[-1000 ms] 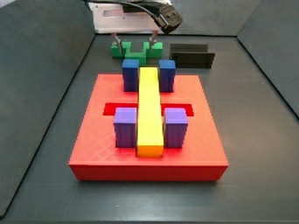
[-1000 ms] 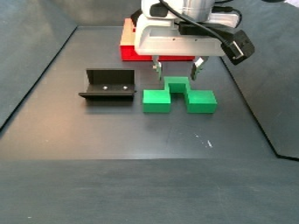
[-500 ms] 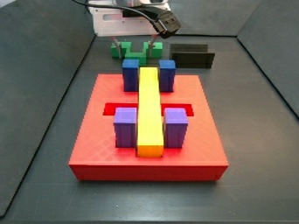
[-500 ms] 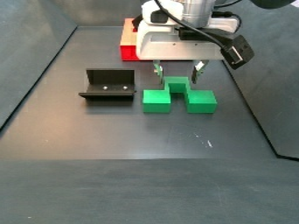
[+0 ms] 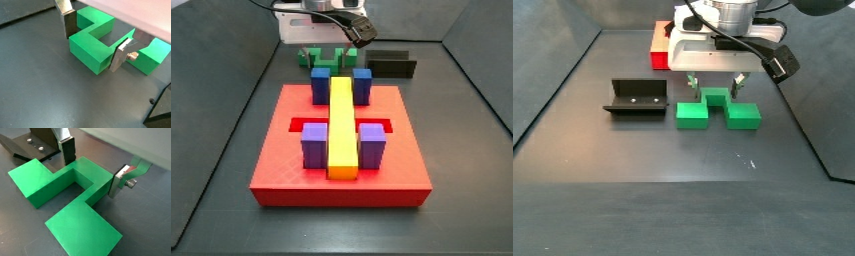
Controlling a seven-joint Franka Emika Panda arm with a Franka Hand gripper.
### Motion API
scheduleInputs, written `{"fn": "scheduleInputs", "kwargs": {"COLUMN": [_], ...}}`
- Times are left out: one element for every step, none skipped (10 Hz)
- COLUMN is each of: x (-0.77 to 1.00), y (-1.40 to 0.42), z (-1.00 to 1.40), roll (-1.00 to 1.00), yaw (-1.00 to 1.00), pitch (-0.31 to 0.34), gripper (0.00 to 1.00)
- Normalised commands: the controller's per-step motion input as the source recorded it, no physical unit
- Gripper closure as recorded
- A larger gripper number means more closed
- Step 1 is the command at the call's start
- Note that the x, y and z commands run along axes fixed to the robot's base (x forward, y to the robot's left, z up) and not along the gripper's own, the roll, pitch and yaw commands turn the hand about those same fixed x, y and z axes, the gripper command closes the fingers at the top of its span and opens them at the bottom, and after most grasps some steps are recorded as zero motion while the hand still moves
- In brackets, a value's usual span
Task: Pick up the green object. Move up. Place the green object on the fixture. Regrasp the green object. Move to above the board. Insert the green object.
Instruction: Pick up the green object.
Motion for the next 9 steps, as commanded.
{"fn": "scheduleInputs", "kwargs": {"x": [-0.04,0.0,0.0,0.0,0.0,0.0,0.0,0.0,0.0], "y": [0.01,0.0,0.0,0.0,0.0,0.0,0.0,0.0,0.0], "z": [-0.07,-0.05,0.0,0.0,0.0,0.0,0.0,0.0,0.0], "roll": [0.13,0.1,0.0,0.0,0.0,0.0,0.0,0.0,0.0], "yaw": [0.0,0.0,0.0,0.0,0.0,0.0,0.0,0.0,0.0], "pitch": [0.02,0.01,0.0,0.0,0.0,0.0,0.0,0.0,0.0], "gripper": [0.0,0.0,1.0,1.0,1.0,1.0,1.0,1.0,1.0]}}
